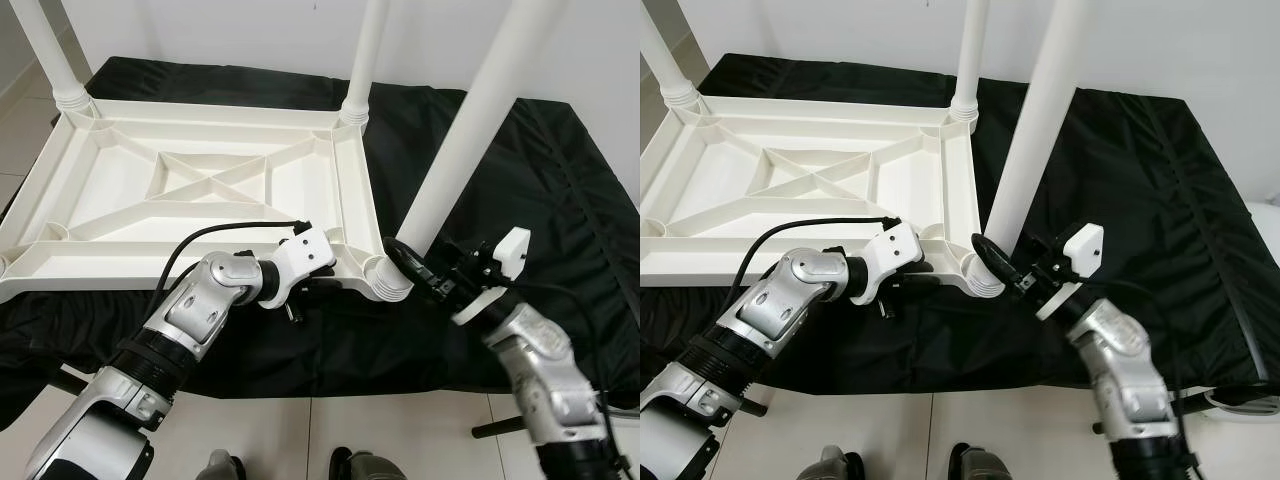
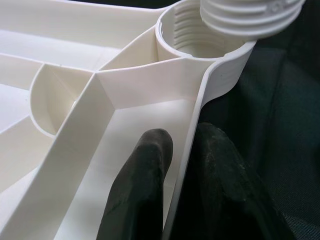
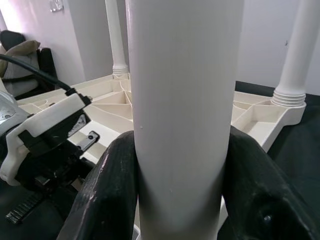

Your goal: Building children table

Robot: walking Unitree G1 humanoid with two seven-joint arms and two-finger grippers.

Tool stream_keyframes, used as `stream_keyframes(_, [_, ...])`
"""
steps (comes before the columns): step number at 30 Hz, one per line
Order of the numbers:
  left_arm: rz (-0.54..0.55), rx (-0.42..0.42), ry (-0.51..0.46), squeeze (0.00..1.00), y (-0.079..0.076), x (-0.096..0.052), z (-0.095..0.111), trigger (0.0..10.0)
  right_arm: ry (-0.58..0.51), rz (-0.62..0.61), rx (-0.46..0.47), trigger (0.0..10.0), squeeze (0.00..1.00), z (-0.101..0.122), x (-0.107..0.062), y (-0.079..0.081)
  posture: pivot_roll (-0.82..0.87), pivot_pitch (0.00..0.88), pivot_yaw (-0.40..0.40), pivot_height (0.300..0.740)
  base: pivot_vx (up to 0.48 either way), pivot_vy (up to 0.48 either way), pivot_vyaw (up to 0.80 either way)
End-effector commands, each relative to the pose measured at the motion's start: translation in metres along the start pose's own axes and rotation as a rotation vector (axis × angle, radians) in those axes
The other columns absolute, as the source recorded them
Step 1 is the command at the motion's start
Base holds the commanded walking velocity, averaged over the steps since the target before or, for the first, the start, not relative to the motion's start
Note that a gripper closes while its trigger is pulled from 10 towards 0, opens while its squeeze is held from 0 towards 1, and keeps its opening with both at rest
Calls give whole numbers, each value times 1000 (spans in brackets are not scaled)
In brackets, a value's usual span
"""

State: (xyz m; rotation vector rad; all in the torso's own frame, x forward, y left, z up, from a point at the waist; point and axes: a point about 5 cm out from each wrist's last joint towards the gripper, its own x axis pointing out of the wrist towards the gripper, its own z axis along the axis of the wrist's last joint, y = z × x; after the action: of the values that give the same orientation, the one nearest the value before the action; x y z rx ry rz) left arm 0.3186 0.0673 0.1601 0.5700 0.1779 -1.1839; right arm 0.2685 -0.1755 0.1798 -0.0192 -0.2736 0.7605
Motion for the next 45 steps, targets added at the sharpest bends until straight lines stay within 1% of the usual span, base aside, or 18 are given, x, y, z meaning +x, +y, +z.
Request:
stream_keyframes(1, [-37,31,-3,0,2,-4,4,10000,169,-15,84,10000,0,-33,-17,-1,-69,162,-34,740,0,0,0])
stream_keyframes(4, [-33,28,-3,0,1,-5,4,10000,207,-16,58,10000,0,-38,-22,-7,-68,162,-35,740,0,0,0])
stream_keyframes(9, [-31,28,-3,0,1,-5,3,10000,197,-40,71,10000,0,-40,-20,-12,-67,161,-36,740,0,0,0])
stream_keyframes(10, [-32,27,-3,0,1,-5,3,10000,186,-29,88,10000,0,-40,-18,-10,-65,160,-35,740,0,0,0])
stream_keyframes(13, [-32,27,-3,0,1,-5,3,10000,178,-17,99,10000,0,-40,-16,-8,-65,160,-35,740,0,0,0])
stream_keyframes(16, [-32,29,-2,0,1,-5,3,10000,134,43,144,10000,0,-38,-4,5,-64,158,-31,740,0,0,0])
stream_keyframes(19, [-33,30,-2,0,1,-5,4,10000,103,92,171,10000,0,-36,4,13,-60,156,-31,740,0,0,0])
stream_keyframes(28, [-33,30,-3,0,1,-5,4,10000,88,127,174,10000,0,-35,11,18,-59,152,-33,740,0,0,0])
stream_keyframes(33, [-33,30,-4,0,0,-5,4,10000,98,111,166,10000,0,-38,11,14,-58,151,-36,740,0,0,0])
stream_keyframes(38, [-32,31,-5,0,1,-5,5,10000,117,47,167,10000,0,-44,10,8,-59,155,-34,740,0,0,0])
stream_keyframes(42, [-32,31,-5,0,1,-5,5,10000,135,0,181,10000,0,-48,11,6,-59,156,-33,740,0,0,0])
stream_keyframes(45, [-32,32,-6,0,1,-5,5,10000,136,-10,184,10000,0,-50,11,7,-58,158,-33,740,0,0,0])
